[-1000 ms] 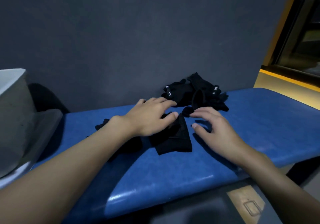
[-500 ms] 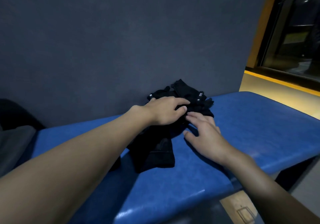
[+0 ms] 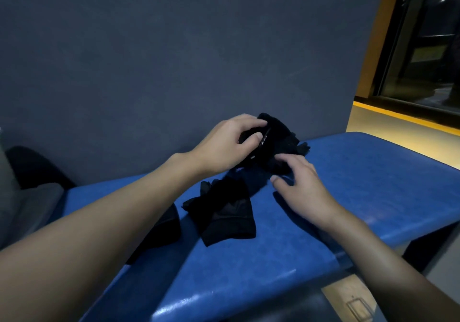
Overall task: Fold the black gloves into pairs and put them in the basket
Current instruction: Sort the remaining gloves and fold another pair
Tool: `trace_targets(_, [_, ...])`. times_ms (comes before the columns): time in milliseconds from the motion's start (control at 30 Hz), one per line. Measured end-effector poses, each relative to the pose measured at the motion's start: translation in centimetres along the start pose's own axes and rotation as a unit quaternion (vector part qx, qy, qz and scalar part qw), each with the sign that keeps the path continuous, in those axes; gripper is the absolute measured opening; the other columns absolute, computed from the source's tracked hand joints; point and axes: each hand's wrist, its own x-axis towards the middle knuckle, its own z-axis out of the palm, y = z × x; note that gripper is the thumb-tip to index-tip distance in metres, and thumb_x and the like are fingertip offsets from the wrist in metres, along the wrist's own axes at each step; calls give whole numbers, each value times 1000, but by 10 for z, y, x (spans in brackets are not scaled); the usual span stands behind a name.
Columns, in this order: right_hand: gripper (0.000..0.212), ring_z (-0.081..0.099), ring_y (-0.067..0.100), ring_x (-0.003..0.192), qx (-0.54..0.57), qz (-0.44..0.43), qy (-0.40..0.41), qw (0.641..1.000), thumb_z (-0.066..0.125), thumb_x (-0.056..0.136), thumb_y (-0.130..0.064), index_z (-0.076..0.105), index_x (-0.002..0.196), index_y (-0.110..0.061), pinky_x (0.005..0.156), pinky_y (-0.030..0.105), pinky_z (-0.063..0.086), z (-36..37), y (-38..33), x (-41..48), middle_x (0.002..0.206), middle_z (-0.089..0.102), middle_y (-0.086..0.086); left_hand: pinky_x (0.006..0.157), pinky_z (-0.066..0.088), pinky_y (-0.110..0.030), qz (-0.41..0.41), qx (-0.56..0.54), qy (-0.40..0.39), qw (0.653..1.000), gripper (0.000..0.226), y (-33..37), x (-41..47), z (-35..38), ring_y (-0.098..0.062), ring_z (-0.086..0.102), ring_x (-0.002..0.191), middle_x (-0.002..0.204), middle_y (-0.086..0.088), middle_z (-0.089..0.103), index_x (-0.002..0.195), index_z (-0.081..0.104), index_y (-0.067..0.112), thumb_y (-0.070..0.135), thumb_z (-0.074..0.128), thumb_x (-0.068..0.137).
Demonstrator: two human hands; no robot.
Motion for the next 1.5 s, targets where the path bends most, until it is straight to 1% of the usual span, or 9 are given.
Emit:
trace_targets(200, [61,45,21,128,140,23,101,985,63,83,-46,39,137,-32,104,47,43,-1,-16,5,134,49,-3,92,52,-25,-10,-67,85,994,30,1,-20,-24,-2,65,97,107,12,71,117,71,22,9,66,91])
trace_targets(400, [67,38,14,135,178,-18,100,979,69,87,-33,36,146,-32,105,29,35,9,-36,4,136,49,-8,66,57,-26,-64,-164,97,980,32,8,-45,-51,-12,74,76,85,5,75,99,71,24,-5,59,93])
trace_targets(500, [59,50,8,125,203,-48,86,974,73,86,-30,48,138,-26,107,29,40,13,-51,0,128,58,-9,73,58,-26,-69,-188,87,976,34,9,-58,-66,-11,74,81,91,6,74,96,71,24,-8,58,93])
trace_targets(700, [2,65,10,75,323,-70,59,942,68,89,-8,70,88,-9,72,31,52,27,-91,-10,82,71,7,84,58,-40,-86,-229,111,963,29,7,-88,-94,-18,68,85,102,-12,71,111,66,17,-4,65,91])
trace_targets(867, [5,66,20,76,398,-43,21,916,67,90,-7,71,88,-7,75,41,54,44,-116,-22,87,72,19,81,56,-37,-134,-263,84,952,55,-5,-122,-109,-19,60,77,90,-10,66,130,53,16,-2,76,83])
trace_targets(1033, [6,66,10,74,356,-58,-45,932,71,86,-9,71,86,-15,70,30,51,58,-129,-29,80,72,-1,75,54,-35,-139,-255,144,946,51,-13,-145,-121,-20,62,73,82,-4,68,128,51,14,-6,70,86])
trace_targets(1167, [34,64,4,96,318,-104,-84,939,78,81,-17,67,113,-21,76,15,47,63,-141,-34,100,71,-7,70,54,-30,-114,-249,135,952,47,-7,-148,-127,-17,65,71,81,0,72,126,52,12,-6,70,86])
trace_targets(1300, [9,67,10,76,383,-123,-74,913,71,87,-6,73,94,-11,70,23,54,69,-157,-38,83,75,4,68,50,-32,-108,-235,134,957,45,-8,-149,-125,-16,59,69,81,-3,70,120,53,13,-1,75,84])
trace_targets(1500, [4,67,13,71,489,-23,-45,871,67,90,-7,70,90,-9,65,24,54,75,-158,-32,76,73,5,81,59,-31,-176,-226,79,955,69,-27,-158,-133,-14,71,90,108,-3,70,136,49,23,15,85,77])
